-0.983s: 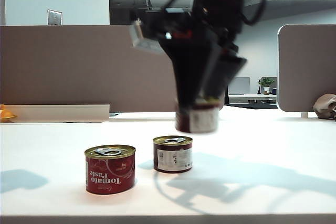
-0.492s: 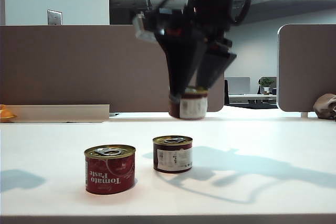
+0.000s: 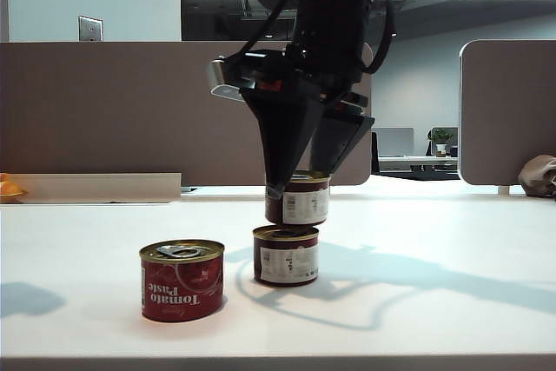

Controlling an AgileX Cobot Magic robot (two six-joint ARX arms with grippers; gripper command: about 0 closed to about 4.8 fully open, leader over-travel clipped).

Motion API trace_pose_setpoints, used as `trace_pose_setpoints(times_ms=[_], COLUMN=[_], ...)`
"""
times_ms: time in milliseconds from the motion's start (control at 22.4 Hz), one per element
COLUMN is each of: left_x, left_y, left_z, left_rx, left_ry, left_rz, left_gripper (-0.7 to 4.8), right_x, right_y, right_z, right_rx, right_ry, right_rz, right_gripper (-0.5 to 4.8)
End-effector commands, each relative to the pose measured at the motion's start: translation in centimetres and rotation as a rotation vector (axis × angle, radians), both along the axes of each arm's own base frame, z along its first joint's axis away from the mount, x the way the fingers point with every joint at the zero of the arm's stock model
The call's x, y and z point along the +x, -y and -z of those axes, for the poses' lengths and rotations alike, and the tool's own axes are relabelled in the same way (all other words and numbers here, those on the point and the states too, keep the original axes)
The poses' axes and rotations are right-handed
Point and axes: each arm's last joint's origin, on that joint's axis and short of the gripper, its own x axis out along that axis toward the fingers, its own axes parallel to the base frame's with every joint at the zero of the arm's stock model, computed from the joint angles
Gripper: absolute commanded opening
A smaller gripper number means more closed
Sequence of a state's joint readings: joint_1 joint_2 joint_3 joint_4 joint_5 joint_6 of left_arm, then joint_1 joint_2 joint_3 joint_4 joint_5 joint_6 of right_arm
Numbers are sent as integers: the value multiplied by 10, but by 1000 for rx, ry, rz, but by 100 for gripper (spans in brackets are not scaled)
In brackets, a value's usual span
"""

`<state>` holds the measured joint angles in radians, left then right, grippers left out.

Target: Pick up the cans one by one and stack them together.

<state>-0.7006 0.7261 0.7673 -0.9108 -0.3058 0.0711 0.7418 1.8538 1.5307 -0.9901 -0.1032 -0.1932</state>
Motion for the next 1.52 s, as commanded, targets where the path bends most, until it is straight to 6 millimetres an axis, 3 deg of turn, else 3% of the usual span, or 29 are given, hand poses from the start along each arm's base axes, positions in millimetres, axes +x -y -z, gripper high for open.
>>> trace_pose_setpoints(times_ms=[45,626,894,1520], left_x=[1,0,-1,-1], left_y=[0,0,-2,-2], left_z=[-2,-2,0,0], left_rx=[3,5,22,24], left_ry=[16,15,-4,-7], left_rz=[-5,-4,-4,-4], left_gripper=[29,29,29,29], right_x=[-2,-2,0,0], right_y=[-1,-5,-10,-3], right_z=[-2,3,17,18], right_rx=[20,47,-15,-104], right_ry=[-22,-65,-68,-56], right_rz=[-9,-21,-20,4], right_gripper=[241,241,241,242])
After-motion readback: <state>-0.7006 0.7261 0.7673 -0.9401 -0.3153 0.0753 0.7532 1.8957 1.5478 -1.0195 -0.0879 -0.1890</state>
